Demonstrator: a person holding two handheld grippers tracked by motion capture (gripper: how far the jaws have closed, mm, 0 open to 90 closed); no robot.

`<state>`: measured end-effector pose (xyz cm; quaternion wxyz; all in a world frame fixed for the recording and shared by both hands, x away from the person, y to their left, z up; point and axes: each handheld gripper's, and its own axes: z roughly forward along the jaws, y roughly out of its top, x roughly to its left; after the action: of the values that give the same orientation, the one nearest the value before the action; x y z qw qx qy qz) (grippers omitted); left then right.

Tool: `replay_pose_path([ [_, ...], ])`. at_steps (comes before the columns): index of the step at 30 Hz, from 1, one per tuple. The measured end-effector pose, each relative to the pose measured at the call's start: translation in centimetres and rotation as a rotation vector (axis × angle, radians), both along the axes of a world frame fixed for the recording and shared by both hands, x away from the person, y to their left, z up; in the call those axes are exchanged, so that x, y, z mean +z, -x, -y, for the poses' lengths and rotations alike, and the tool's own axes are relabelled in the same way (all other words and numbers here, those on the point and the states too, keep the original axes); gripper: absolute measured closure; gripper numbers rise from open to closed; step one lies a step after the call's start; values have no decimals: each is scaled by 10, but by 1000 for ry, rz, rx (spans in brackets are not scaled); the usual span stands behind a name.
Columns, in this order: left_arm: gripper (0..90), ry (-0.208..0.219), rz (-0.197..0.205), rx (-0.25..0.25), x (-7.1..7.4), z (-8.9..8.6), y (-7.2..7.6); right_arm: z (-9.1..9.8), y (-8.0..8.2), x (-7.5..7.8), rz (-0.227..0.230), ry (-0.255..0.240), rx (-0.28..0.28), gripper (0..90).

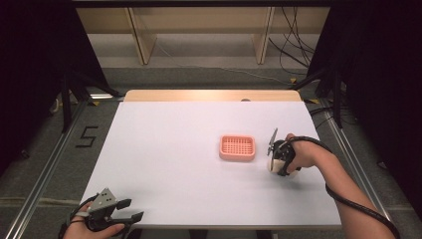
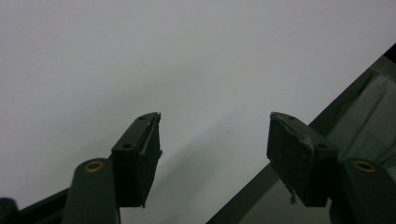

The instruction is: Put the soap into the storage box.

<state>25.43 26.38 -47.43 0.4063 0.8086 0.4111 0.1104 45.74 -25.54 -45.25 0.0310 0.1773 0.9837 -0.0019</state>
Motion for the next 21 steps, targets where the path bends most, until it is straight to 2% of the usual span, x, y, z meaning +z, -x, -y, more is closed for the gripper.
replay_pose_path([
  [4,345,-12,9,-9,0,-1,0,0,0,1,-19,-1,-31,493],
  [10,345,-14,10,-10,1,-1,0,2,-1,0,-16,-10,-54,491],
  [11,345,-46,24,-24,1,-3,-2,2,-1,0,-17,-10,-55,491],
  [13,345,-50,25,-26,1,-3,-2,2,-1,0,-17,-10,-55,490],
  [19,345,-51,27,-27,1,-3,-2,2,-1,-1,-14,-12,-92,464],
  [20,345,-33,10,-22,1,-2,0,3,-1,-1,-13,-14,-104,465],
  [21,345,-29,9,-19,1,-2,0,2,-1,-1,-16,-9,-118,467],
])
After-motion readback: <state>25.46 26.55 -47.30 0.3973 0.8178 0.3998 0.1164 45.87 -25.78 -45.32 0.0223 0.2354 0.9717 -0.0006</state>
